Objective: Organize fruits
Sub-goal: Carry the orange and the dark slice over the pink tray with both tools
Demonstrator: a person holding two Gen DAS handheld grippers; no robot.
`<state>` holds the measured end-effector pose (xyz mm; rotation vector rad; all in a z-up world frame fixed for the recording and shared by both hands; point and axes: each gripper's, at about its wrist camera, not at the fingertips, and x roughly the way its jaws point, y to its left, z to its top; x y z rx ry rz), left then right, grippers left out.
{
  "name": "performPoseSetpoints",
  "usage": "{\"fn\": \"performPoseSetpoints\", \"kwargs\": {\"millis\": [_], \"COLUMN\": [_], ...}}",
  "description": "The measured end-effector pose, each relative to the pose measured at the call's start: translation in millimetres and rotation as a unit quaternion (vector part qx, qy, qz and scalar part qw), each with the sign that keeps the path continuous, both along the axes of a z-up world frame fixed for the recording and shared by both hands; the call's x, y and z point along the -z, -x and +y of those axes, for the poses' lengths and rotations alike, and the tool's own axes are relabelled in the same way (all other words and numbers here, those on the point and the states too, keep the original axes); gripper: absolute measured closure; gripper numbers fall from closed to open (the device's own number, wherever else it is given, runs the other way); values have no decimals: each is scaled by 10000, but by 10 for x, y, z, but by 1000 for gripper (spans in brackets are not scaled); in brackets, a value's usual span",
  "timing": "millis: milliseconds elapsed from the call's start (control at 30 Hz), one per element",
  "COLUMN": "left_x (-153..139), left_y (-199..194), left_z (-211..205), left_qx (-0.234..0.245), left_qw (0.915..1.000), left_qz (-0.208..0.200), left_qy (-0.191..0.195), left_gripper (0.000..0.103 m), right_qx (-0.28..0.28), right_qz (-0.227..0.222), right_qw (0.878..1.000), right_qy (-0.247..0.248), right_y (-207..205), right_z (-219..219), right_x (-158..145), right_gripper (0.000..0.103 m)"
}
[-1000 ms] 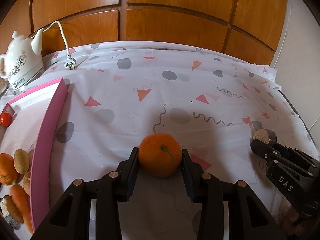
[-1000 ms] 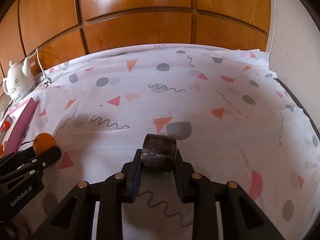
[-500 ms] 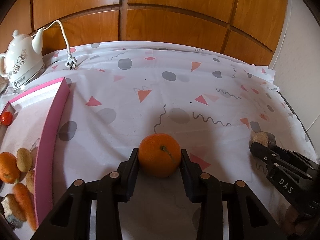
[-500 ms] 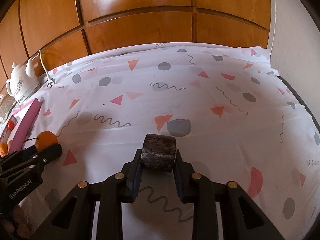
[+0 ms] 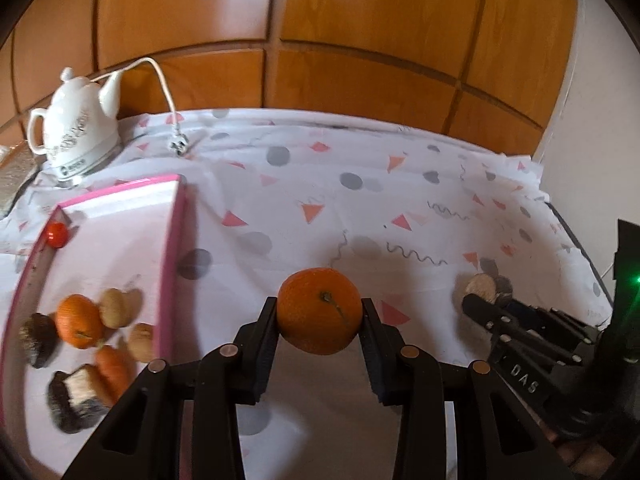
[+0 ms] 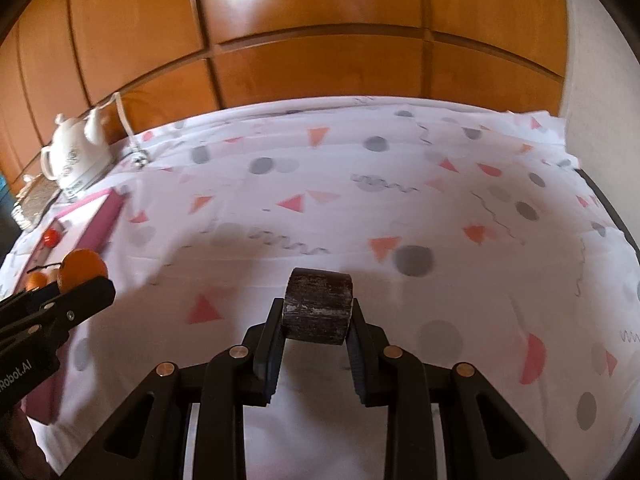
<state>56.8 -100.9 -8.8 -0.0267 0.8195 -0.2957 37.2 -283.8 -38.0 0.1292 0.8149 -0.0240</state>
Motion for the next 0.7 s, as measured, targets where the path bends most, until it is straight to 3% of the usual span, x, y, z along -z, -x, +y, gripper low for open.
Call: {"fn": "performPoseSetpoints", "kwargs": {"millis": [333,700], "left_x": [-238,-365], "left_y": [93,152], "left_z": [489,1163], "left_qx": [-507,-1199], "left_qw": [9985,9922], "left_qz": [-197,-327], "left_qy": [34,5], "left_gripper": [64,64], "right_qx": [-854,-1964], "right_qz": [-73,12], "right_qw": [9959,9782], "right_qy": [-273,-682], "right_y": [-70,-250], "right_z": [491,1181], "right_x": [-196,-407], "right_gripper": [75,75]}}
